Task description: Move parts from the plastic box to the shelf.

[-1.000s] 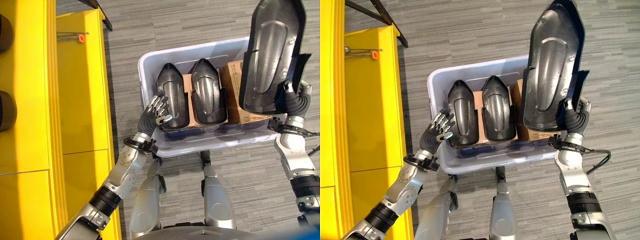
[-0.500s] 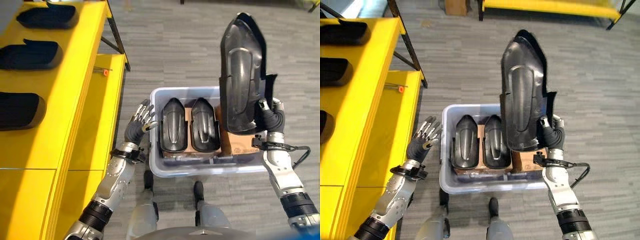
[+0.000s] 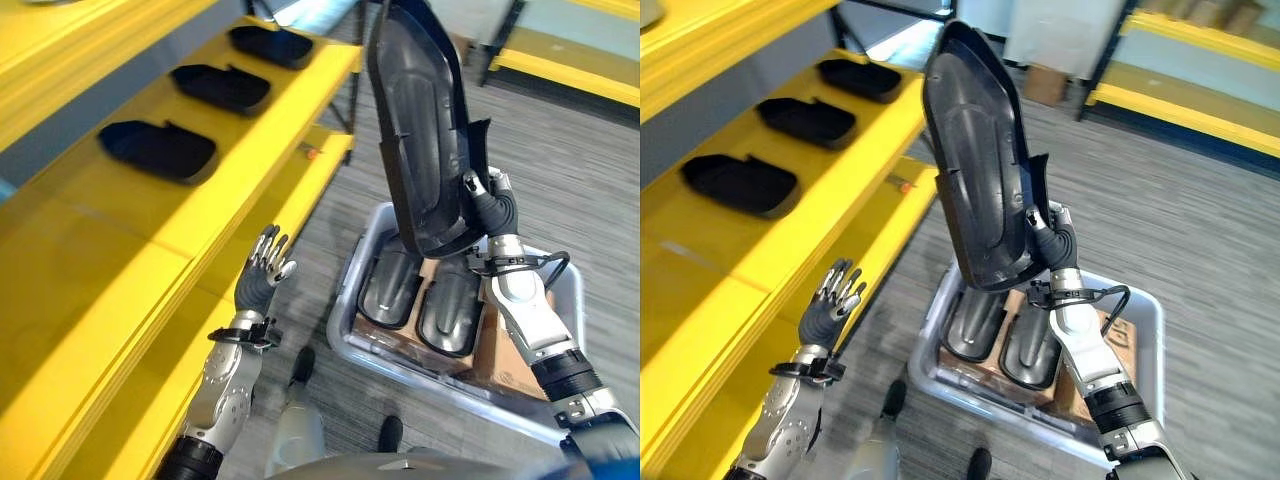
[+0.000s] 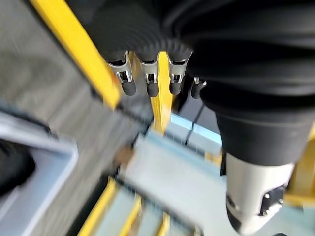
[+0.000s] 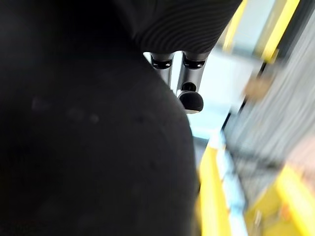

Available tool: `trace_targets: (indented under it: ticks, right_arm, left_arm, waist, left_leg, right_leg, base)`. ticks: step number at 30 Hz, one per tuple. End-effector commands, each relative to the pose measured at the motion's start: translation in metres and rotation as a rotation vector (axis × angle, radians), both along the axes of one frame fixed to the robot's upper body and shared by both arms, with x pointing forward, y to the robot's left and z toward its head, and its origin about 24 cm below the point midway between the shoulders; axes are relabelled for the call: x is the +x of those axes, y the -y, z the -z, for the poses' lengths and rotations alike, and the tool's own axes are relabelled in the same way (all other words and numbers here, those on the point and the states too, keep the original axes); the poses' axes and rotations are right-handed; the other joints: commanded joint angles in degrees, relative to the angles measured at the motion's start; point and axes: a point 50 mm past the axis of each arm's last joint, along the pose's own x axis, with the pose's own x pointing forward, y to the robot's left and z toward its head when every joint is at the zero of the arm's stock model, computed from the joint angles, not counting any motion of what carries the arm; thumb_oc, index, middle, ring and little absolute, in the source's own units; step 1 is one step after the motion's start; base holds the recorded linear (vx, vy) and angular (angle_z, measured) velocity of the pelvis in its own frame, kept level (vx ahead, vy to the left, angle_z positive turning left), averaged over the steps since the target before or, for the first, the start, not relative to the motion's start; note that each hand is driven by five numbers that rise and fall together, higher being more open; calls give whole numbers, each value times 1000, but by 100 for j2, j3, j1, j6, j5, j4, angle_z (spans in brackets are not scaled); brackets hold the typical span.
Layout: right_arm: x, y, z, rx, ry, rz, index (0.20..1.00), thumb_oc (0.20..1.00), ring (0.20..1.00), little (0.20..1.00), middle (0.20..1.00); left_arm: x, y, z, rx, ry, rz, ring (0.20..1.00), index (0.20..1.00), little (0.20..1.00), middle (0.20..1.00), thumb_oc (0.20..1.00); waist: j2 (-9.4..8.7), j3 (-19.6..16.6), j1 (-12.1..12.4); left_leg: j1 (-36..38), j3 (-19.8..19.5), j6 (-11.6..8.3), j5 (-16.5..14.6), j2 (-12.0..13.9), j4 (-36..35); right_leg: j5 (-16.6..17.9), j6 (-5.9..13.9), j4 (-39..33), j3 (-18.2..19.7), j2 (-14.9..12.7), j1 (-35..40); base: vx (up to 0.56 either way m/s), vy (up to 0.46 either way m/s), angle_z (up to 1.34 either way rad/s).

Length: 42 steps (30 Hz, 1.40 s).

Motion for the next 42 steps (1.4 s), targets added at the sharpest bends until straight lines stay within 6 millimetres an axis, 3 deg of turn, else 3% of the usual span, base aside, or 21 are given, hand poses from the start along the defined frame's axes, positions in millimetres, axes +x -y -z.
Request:
trace_targets:
  ticks: [1, 2, 3, 7, 8, 13, 16, 22, 29, 32, 33, 36, 38, 42]
  right_arm:
    - [1, 4, -41, 28, 192, -10, 200, 200, 200, 200, 200]
    - [0, 5, -40, 28, 192, -7, 200, 200, 200, 200, 200]
    - [-1, 7, -39, 29, 195, 10, 200, 200, 200, 200, 200]
    - [-11, 17, -31, 40, 181, 60, 200, 200, 200, 200, 200]
    - [-14, 21, -27, 37, 166, 76, 200, 200, 200, 200, 200]
    - [-25, 33, -11, 50, 112, 138, 200, 200, 200, 200, 200]
    - [-25, 32, -1, 70, 76, 153, 200, 200, 200, 200, 200]
    - [-23, 24, 5, 100, 53, 126, 200, 200, 200, 200, 200]
    - [-21, 16, 8, 121, 37, 106, 200, 200, 200, 200, 200]
    - [-20, 11, 14, 132, 5, 90, 200, 200, 200, 200, 200]
    - [-20, 11, 14, 133, 5, 86, 200, 200, 200, 200, 200]
    - [-20, 9, 14, 134, 4, 72, 200, 200, 200, 200, 200]
    - [-24, 13, 18, 136, -9, 72, 200, 200, 200, 200, 200]
    - [-26, 19, 16, 150, -1, 85, 200, 200, 200, 200, 200]
  left_arm:
    - [19, -2, -24, 9, 133, 6, 1000, 1000, 1000, 1000, 1000]
    - [18, -2, -23, 7, 131, 6, 1000, 1000, 1000, 1000, 1000]
    - [19, -2, -25, -2, 139, 3, 1000, 1000, 1000, 1000, 1000]
    - [22, 2, -22, -11, 124, 8, 1000, 1000, 1000, 1000, 1000]
    - [23, 4, -22, -12, 121, 15, 1000, 1000, 1000, 1000, 1000]
    - [22, 7, -23, 12, 120, 41, 1000, 1000, 1000, 1000, 1000]
    - [22, -4, -30, 60, 149, 11, 1000, 1000, 1000, 1000, 1000]
    - [15, -16, -28, 78, 140, -34, 1000, 1000, 1000, 1000, 1000]
    - [12, -22, -28, 102, 142, -61, 1000, 1000, 1000, 1000, 1000]
    - [10, -26, -28, 125, 142, -74, 1000, 1000, 1000, 1000, 1000]
    - [10, -26, -29, 127, 144, -75, 1000, 1000, 1000, 1000, 1000]
    - [14, -25, -29, 133, 146, -75, 1000, 1000, 1000, 1000, 1000]
    - [16, -21, -28, 137, 147, -58, 1000, 1000, 1000, 1000, 1000]
    - [21, -14, -36, 128, 181, -37, 1000, 1000, 1000, 1000, 1000]
  waist:
    - [-287, 2, -116]
    - [-325, 19, -114]
    - [-349, 16, -139]
    - [-297, -154, -407]
    - [-283, -174, -451]
    - [-250, -329, -426]
    - [-370, -389, -292]
    - [-647, -477, 66]
    - [-706, -528, 186]
    - [-682, -546, 165]
    - [-703, -502, 163]
    - [-636, -421, 4]
    - [-522, -373, -193]
    - [-437, -220, -498]
  left_leg:
    - [586, 179, -171, 800, 339, 571]
    - [605, 273, -124, 623, 256, 878]
    - [684, 633, -47, 384, 282, 1185]
    - [1234, 1622, -174, 197, 725, 1200]
    - [1325, 1717, -212, 186, 762, 1214]
    - [1464, 1707, -111, -117, 393, 663]
    - [1456, 1595, 61, -256, 21, 569]
    - [1163, 1262, 255, -397, -553, 600]
    - [1168, 1079, 465, -499, -942, 530]
    - [1379, 997, 636, -562, -1151, 348]
    - [1338, 1060, 710, -463, -1222, 375]
    - [1325, 886, 763, -419, -1256, 406]
    - [1384, 677, 762, -374, -1235, 349]
    - [1456, 282, 616, -365, -1135, 333]
  right_leg:
    - [-312, 305, 1289, 423, -767, -932]
    - [-224, 296, 1217, 331, -852, -940]
    - [-162, 286, 1118, 51, -1003, -897]
    - [-322, 326, 1255, -448, -1197, -701]
    - [-307, 344, 1297, -565, -1260, -665]
    - [-119, 624, 1395, -845, -1598, -427]
    - [111, 848, 1412, -952, -1954, -276]
    - [715, 1231, 1051, -1303, -2321, 37]
    - [1036, 1398, 1077, -1258, -2594, 64]
    - [1127, 1394, 1438, -880, -2759, -97]
    - [1203, 1264, 1514, -789, -2817, -216]
    - [1156, 1096, 1639, 327, -2445, -585]
    - [933, 987, 1664, 1166, -2038, -831]
    - [767, 1048, 1221, 2234, -1689, -1247]
  base:
    - [-171, -17, 122]
    - [-184, -56, 72]
    - [-119, -19, 44]
    - [68, 51, 111]
    - [42, 89, 134]
    - [102, 162, 96]
    - [138, 222, 49]
    - [93, 172, 42]
    - [54, 165, 25]
    - [59, 219, 16]
    - [-21, 150, 6]
    - [-16, 57, 14]
    - [36, -15, 49]
    - [70, -139, 61]
